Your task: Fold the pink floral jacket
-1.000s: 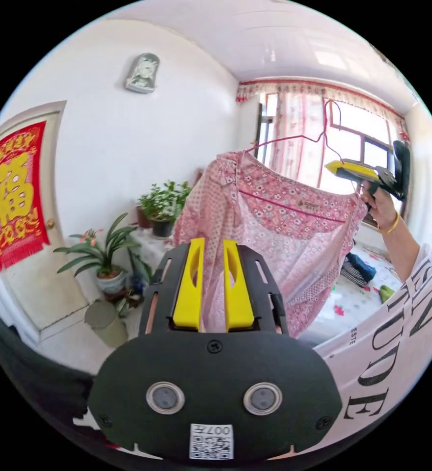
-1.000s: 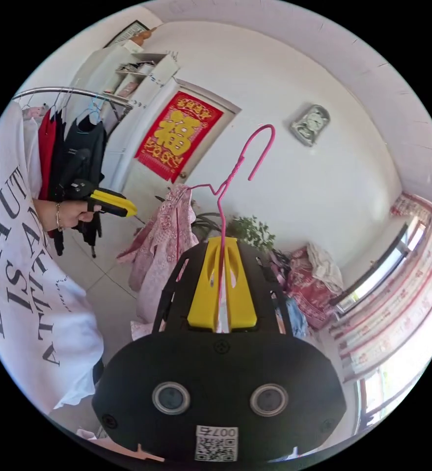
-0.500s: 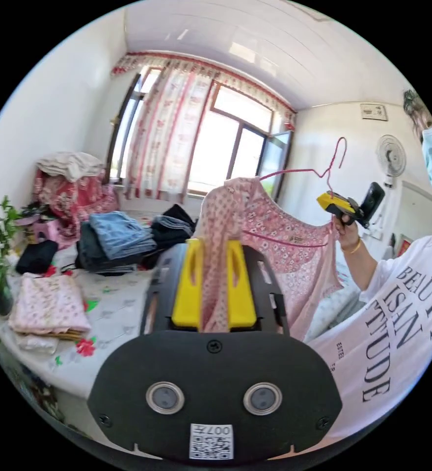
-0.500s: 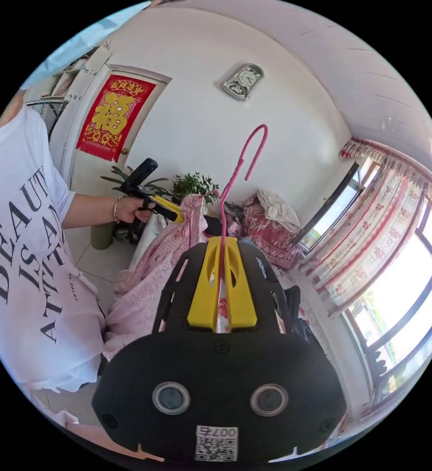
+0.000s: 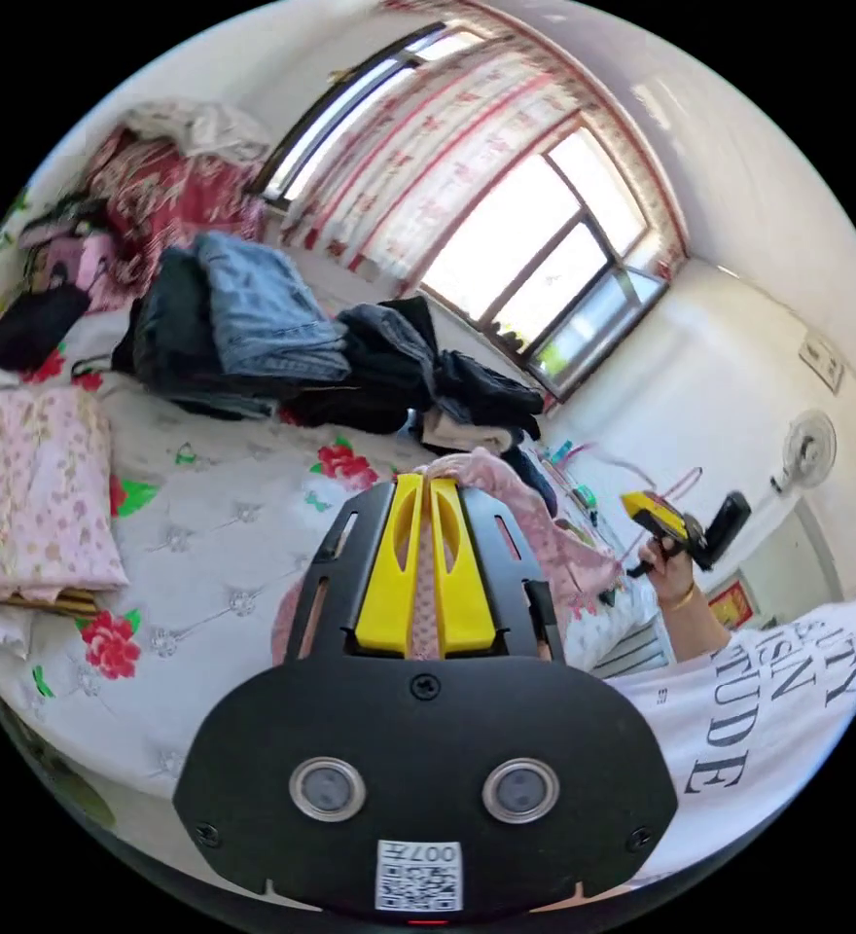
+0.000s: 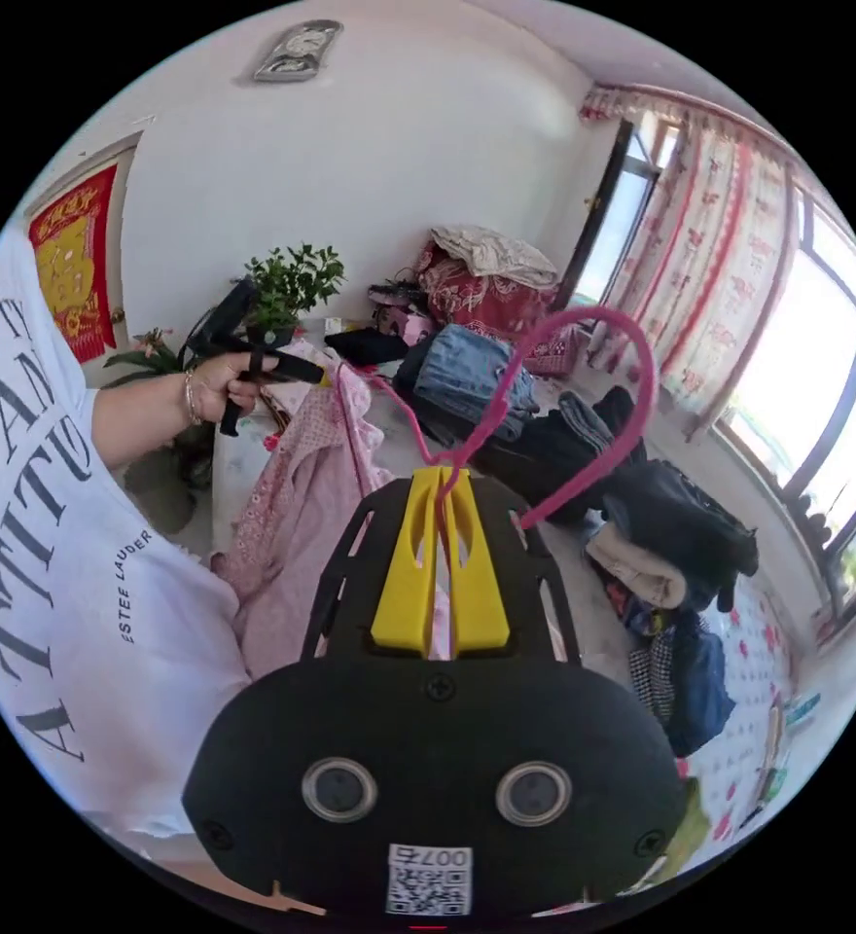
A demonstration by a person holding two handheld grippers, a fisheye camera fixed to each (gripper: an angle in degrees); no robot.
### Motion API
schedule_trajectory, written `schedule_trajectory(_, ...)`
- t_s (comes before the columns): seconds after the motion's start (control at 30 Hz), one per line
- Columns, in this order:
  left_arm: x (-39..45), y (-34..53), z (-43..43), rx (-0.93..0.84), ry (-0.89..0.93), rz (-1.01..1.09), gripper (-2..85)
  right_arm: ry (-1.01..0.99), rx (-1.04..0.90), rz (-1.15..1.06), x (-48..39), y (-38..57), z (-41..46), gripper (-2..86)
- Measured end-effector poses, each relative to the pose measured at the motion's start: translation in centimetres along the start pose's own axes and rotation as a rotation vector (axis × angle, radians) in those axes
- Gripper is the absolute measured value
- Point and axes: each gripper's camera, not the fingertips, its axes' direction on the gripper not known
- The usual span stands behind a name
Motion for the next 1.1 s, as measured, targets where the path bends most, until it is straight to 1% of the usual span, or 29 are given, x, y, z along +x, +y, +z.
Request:
schedule_trajectory(0.03,-2.2,-0.6,0.4,-0.007,-0.024,-0.053,-1.0,-0.045,0.081,0.151,2.7,0.9,-1.5,-0.4)
schedule_trajectory(0.07,-3.8,-1.0,0.9,-0.006,-0.024,-0.084,-1.0,-0.061,0.125,0.234,4.2,1.6,-2.3,-0.3)
schedule_trajectory(0.1,-4.4,-1.2,1.2,-0.004,-0.015,-0.092,-1.0,-0.047,0.207,0.394,6.9,3.1,-3.9,-0.3)
schedule_trajectory(0.13,-5.2,-1.4,2.0,-0.003,0.015,-0.1,-1.0,0.006,0.252,0.532,9.4,4.6,-5.3,-0.2)
schedule_trajectory(0.17,-5.7,-1.6,2.8,-0.005,0.039,-0.104,-1.0,0.039,0.26,0.59,10.5,5.4,-5.9,-0.1)
schedule_trajectory(0.2,-5.8,-1.7,3.3,-0.01,0.043,-0.106,-1.0,0.115,0.258,0.702,12.8,7.0,-7.1,0.2)
schedule_trajectory(0.23,-6.0,-1.9,4.3,-0.03,0.04,-0.113,-1.0,0.18,0.233,0.811,15.1,8.9,-8.2,0.6)
schedule_trajectory(0.27,-5.9,-2.3,5.4,-0.06,0.028,-0.106,-1.0,0.205,0.216,0.847,16.2,9.9,-8.6,0.8)
schedule_trajectory(0.33,-5.6,-2.8,6.9,-0.106,-0.003,-0.075,-1.0,0.405,0.119,1.013,20.3,15.1,-10.2,3.4)
schedule_trajectory(0.37,-5.4,-3.1,7.8,-0.13,-0.012,-0.054,-1.0,0.446,0.09,1.049,21.2,16.6,-10.5,4.2)
schedule_trajectory(0.4,-5.3,-3.3,8.1,-0.14,-0.014,-0.046,-1.0,0.501,0.04,1.15,22.8,20.2,-11.2,5.6)
schedule_trajectory(0.43,-5.2,-3.6,8.5,-0.153,-0.022,-0.036,-1.0,0.521,-0.008,1.267,23.9,23.9,-11.7,6.7)
schedule_trajectory(0.53,-5.3,-4.6,8.7,-0.164,-0.057,-0.034,-0.9,0.526,-0.061,1.467,23.4,31.2,-12.5,7.8)
schedule_trajectory(0.57,-5.5,-4.8,8.7,-0.167,-0.072,-0.04,-0.9,0.514,-0.062,1.48,22.9,31.9,-12.4,8.0)
schedule_trajectory(0.67,-5.8,-5.3,9.0,-0.173,-0.098,-0.059,-0.9,0.332,-0.067,1.393,20.6,32.2,-9.7,8.4)
schedule_trajectory(0.73,-5.6,-5.5,9.3,-0.171,-0.109,-0.071,-0.9,0.168,-0.122,1.246,18.7,29.9,-5.6,8.7)
schedule_trajectory(0.77,-5.4,-5.6,9.5,-0.166,-0.116,-0.078,-0.9,0.13,-0.138,1.211,18.4,29.2,-4.5,8.7)
schedule_trajectory(0.83,-5.1,-5.9,9.8,-0.156,-0.125,-0.088,-0.9,0.032,-0.223,1.073,17.2,26.2,0.0,8.7)
schedule_trajectory(0.97,-3.6,-6.9,9.9,-0.115,-0.127,-0.087,-0.9,-0.051,-0.359,0.933,16.3,23.5,6.0,7.6)
schedule_trajectory(1.03,-2.8,-7.5,9.9,-0.091,-0.131,-0.073,-1.0,-0.117,-0.506,0.911,15.7,23.4,9.4,5.4)
schedule_trajectory(1.1,-2.2,-8.4,9.8,-0.065,-0.136,-0.059,-1.0,-0.036,-0.498,0.919,16.0,23.1,8.7,2.6)
